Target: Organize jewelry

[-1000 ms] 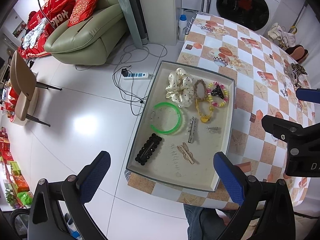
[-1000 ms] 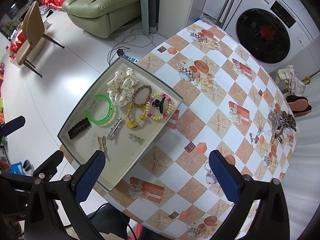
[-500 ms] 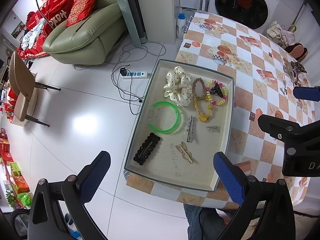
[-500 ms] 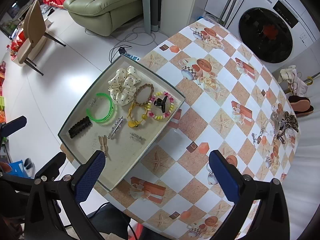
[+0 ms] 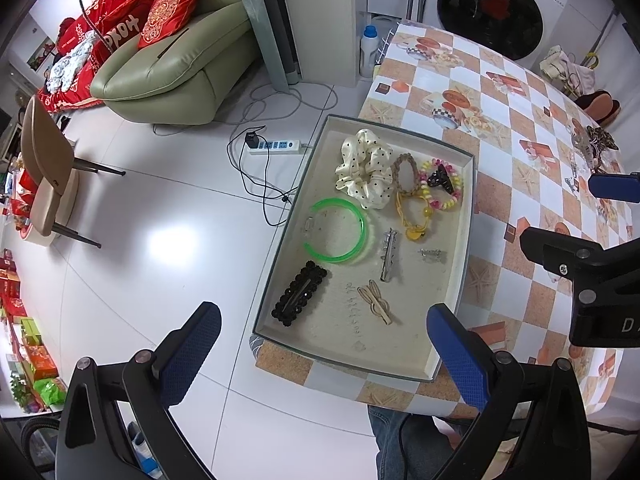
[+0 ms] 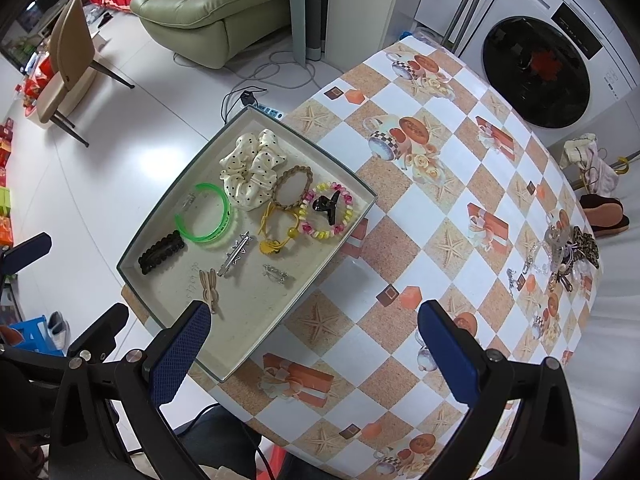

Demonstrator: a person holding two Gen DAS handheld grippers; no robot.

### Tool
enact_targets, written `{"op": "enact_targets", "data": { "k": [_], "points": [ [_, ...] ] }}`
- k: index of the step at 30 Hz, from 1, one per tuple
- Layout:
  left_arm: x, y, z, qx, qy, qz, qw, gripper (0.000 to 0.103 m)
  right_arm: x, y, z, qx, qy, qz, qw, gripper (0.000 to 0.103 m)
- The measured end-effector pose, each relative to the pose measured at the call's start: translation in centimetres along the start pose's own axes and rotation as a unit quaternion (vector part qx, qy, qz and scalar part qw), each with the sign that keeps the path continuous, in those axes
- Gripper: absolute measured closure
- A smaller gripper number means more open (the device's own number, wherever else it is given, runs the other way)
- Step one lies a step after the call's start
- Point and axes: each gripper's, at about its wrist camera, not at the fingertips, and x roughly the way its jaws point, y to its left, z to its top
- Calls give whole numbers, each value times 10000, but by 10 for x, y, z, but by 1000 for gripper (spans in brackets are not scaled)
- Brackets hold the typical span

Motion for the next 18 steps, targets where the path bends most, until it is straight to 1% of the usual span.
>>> {"op": "enact_targets", "data": {
  "k": [18],
  "points": [
    [-1, 1, 0, 0, -5, 3, 10000, 0, 0, -1, -3, -11, -14, 5, 10000, 0]
  ]
}}
